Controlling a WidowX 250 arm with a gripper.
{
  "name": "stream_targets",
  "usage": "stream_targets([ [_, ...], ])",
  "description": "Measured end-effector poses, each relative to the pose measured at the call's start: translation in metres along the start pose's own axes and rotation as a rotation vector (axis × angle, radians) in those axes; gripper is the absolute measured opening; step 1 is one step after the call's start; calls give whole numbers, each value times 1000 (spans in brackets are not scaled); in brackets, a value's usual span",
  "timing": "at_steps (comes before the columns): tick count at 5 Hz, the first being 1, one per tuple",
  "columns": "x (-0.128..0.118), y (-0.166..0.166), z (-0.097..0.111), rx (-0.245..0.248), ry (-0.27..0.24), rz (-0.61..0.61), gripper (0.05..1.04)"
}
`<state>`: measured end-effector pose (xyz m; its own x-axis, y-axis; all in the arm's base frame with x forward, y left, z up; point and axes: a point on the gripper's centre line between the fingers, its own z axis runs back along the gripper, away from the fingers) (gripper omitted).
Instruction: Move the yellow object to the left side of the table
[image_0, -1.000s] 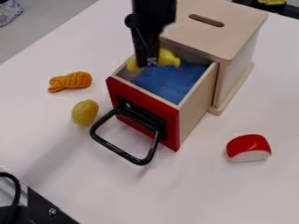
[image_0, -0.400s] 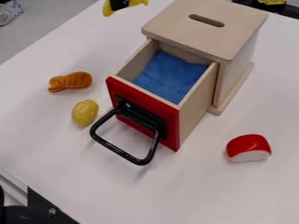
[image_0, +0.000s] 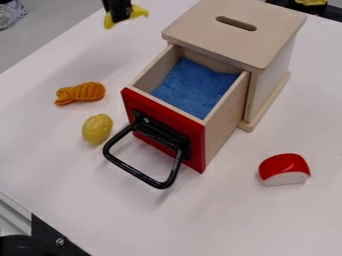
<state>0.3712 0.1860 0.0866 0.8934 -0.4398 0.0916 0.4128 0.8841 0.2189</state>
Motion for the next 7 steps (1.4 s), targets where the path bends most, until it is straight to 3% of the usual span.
stream_targets([
  [1,0,5,-26,-16,16,7,350],
  [2,-8,10,-53,-47,-9,56,350],
  [4,-21,13,-71,-62,28,75,393],
  [5,-23,9,-71,-89,42,97,697],
  [6,-26,8,-70,-85,71,100,965],
  [7,-27,6,-63,-85,94,96,999],
])
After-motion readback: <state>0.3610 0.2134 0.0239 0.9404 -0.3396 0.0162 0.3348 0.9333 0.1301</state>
